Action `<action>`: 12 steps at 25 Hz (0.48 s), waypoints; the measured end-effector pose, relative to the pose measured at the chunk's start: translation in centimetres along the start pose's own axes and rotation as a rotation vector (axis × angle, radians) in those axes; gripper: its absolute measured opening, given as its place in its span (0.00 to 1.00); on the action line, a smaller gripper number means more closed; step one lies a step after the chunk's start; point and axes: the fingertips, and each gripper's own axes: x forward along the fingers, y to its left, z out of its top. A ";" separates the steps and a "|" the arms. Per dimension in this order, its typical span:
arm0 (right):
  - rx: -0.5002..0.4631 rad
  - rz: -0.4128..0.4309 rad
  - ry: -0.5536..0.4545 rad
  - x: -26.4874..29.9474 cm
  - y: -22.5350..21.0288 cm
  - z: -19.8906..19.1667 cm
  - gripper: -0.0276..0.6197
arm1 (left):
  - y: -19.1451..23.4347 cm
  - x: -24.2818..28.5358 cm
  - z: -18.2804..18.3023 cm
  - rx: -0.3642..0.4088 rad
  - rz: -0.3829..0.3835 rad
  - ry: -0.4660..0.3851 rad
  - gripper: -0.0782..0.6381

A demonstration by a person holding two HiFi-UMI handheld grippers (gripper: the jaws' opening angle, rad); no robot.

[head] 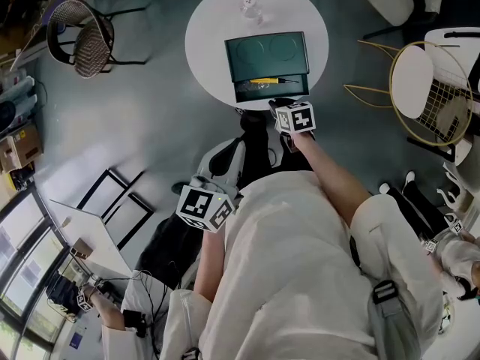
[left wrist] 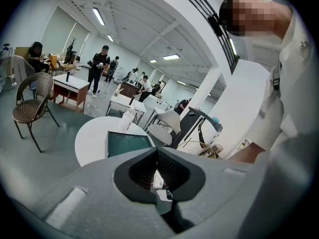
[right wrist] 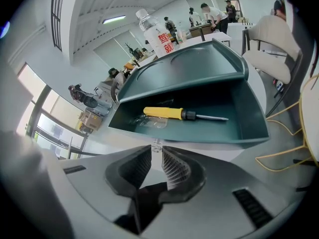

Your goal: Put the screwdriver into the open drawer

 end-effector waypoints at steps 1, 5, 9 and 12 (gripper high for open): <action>0.003 -0.004 -0.004 0.0 -0.1 0.3 0.15 | 0.0 0.0 0.0 0.000 0.001 -0.001 0.13; 0.010 -0.017 -0.020 0.3 -0.5 1.5 0.16 | 0.0 -0.1 0.2 0.000 0.002 -0.003 0.13; 0.005 -0.019 -0.029 0.7 -0.6 2.6 0.16 | 0.2 -0.3 0.1 -0.002 0.005 -0.002 0.13; 0.005 -0.029 -0.034 1.1 -1.0 3.3 0.16 | 0.2 -0.3 0.2 -0.002 0.006 -0.004 0.13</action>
